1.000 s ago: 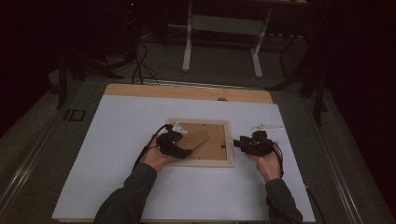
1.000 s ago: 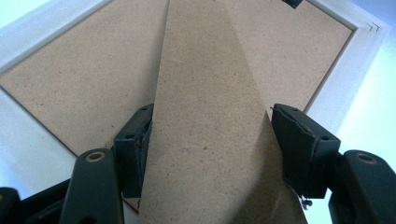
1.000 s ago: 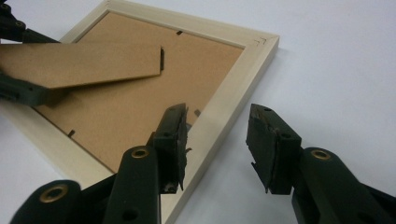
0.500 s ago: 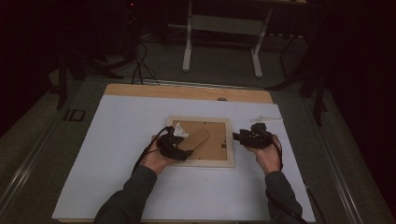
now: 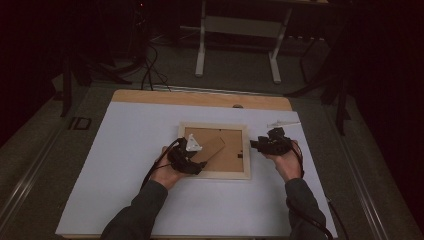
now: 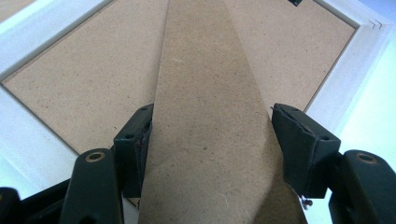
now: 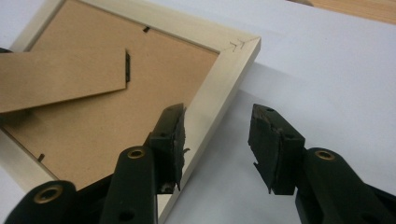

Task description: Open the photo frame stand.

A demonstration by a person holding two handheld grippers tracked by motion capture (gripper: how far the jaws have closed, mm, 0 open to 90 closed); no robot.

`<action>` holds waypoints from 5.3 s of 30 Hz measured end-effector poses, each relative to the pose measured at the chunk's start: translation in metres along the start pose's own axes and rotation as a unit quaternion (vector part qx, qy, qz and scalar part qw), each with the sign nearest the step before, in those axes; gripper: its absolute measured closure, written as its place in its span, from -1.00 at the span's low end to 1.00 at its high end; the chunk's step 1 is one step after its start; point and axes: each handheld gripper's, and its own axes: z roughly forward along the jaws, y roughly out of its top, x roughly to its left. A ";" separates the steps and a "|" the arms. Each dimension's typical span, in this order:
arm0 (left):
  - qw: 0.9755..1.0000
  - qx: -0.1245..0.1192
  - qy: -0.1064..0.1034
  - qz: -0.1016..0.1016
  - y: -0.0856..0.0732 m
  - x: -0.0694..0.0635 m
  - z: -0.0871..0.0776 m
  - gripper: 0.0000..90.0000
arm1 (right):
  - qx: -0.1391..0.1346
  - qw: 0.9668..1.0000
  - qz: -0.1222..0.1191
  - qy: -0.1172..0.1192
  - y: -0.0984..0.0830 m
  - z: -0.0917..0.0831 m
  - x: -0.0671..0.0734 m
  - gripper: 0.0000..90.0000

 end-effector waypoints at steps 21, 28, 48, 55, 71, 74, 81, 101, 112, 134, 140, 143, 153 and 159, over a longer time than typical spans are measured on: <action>0.999 -0.026 0.031 0.026 -0.004 -0.013 -0.008 -0.19 | 0.035 0.999 0.012 0.026 0.008 0.018 0.000 0.08; 0.998 -0.036 0.041 0.035 -0.005 -0.018 -0.011 -0.19 | 0.053 0.997 0.018 0.058 0.013 0.024 -0.002 0.07; 0.994 -0.060 0.064 0.067 -0.007 -0.027 -0.017 -0.19 | 0.048 0.993 0.043 0.094 0.021 0.030 -0.013 0.12; 0.993 -0.062 0.068 0.074 -0.009 -0.028 -0.017 -0.19 | 0.046 0.991 0.059 0.114 0.020 0.028 -0.018 0.21; 0.999 -0.039 0.002 0.032 -0.010 -0.017 -0.011 -0.43 | 0.024 0.990 0.076 0.114 0.015 0.024 -0.017 0.25; 0.999 -0.045 -0.029 0.005 -0.010 -0.011 -0.013 -0.42 | 0.022 0.991 0.075 0.113 0.015 0.024 -0.016 0.25; 0.992 -0.053 -0.099 -0.058 -0.010 0.003 -0.015 -0.32 | 0.018 0.991 0.070 0.110 0.016 0.022 -0.014 0.26; 0.981 -0.008 -0.166 -0.104 -0.008 0.016 -0.014 0.26 | 0.011 0.993 0.056 0.103 0.017 0.018 -0.010 0.27; 0.985 -0.009 -0.152 -0.085 -0.005 0.011 -0.012 0.30 | -0.003 0.995 0.042 0.086 0.018 0.011 -0.007 0.28; 0.988 -0.022 -0.130 -0.075 0.003 0.012 -0.010 0.35 | -0.034 0.998 0.022 0.055 0.021 0.003 -0.004 0.29; 0.990 -0.025 -0.118 -0.069 0.005 0.012 -0.009 0.36 | -0.041 0.998 0.019 0.048 0.023 0.001 -0.003 0.30; 0.991 -0.024 -0.114 -0.066 0.006 0.013 -0.008 0.37 | -0.046 0.998 0.016 0.045 0.025 -0.001 -0.003 0.31; 0.993 -0.018 -0.102 -0.056 0.010 0.015 -0.005 0.41 | -0.060 0.998 0.011 0.034 0.029 -0.005 0.000 0.33; 0.994 -0.019 -0.096 -0.050 0.012 0.014 -0.005 0.43 | -0.064 0.997 0.012 0.032 0.029 -0.006 0.001 0.34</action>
